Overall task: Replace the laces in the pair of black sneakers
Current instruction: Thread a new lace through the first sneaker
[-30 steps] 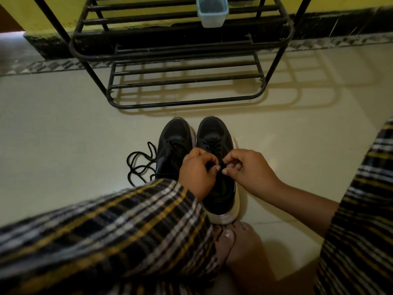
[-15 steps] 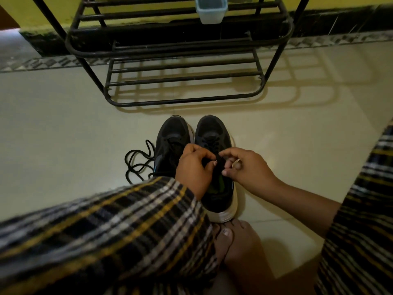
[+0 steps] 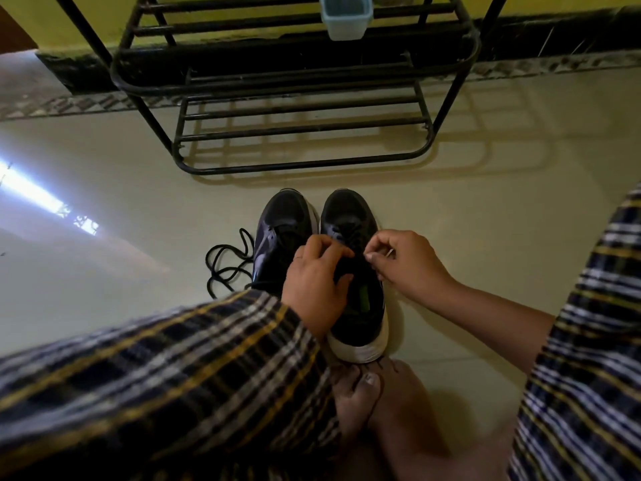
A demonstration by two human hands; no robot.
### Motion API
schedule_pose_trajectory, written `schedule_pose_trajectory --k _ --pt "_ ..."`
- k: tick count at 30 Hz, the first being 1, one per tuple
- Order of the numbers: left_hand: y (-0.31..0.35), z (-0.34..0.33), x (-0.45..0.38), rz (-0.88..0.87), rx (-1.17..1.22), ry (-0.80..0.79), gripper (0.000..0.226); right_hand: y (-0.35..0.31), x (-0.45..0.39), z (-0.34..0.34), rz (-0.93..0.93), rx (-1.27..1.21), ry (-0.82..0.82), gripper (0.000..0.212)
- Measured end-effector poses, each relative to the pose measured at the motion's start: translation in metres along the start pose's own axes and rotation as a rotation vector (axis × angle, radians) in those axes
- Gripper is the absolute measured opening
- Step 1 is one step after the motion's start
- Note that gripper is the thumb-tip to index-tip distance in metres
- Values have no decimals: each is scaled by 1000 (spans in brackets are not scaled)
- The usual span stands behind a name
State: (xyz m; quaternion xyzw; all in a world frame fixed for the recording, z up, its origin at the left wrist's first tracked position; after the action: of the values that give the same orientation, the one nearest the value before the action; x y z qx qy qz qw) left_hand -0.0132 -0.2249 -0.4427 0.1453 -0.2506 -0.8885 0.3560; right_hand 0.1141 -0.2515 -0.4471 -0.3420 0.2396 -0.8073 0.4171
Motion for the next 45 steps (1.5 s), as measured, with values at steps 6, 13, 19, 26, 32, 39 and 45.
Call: schedule_pose_trajectory --k 6,13,19,26,32,39,45 --pt "-11 2 11 84 -155 -11 70 -7 2 23 20 -128 102 17" --pt "-11 0 12 89 -136 -20 72 -45 7 68 49 -735 116 20" --pt "-10 2 13 91 -111 -9 71 -49 4 71 77 -379 144 16" --pt "-10 2 14 99 -126 3 69 -5 6 3 -94 447 -262 27" --pt "-9 4 16 93 -125 27 66 -35 -1 55 2 69 41 13" --pt "-9 2 15 84 -163 -10 63 -18 -8 94 -41 -294 286 15" --pt "-5 5 16 38 -148 -1 44 -2 -12 62 -97 28 135 29"
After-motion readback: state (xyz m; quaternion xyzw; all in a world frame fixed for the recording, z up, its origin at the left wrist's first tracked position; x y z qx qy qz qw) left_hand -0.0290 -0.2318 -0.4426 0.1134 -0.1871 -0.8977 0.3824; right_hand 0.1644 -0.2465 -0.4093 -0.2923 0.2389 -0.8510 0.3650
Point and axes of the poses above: each hand's wrist, its own x-axis away from the middle knuckle, its own z-axis out of the back of the hand, y = z × x, the point moved 9 cm from there along -x, towards the middle knuckle, and after that the axes turned 14 degrees about -z, right-handed, at the moved point
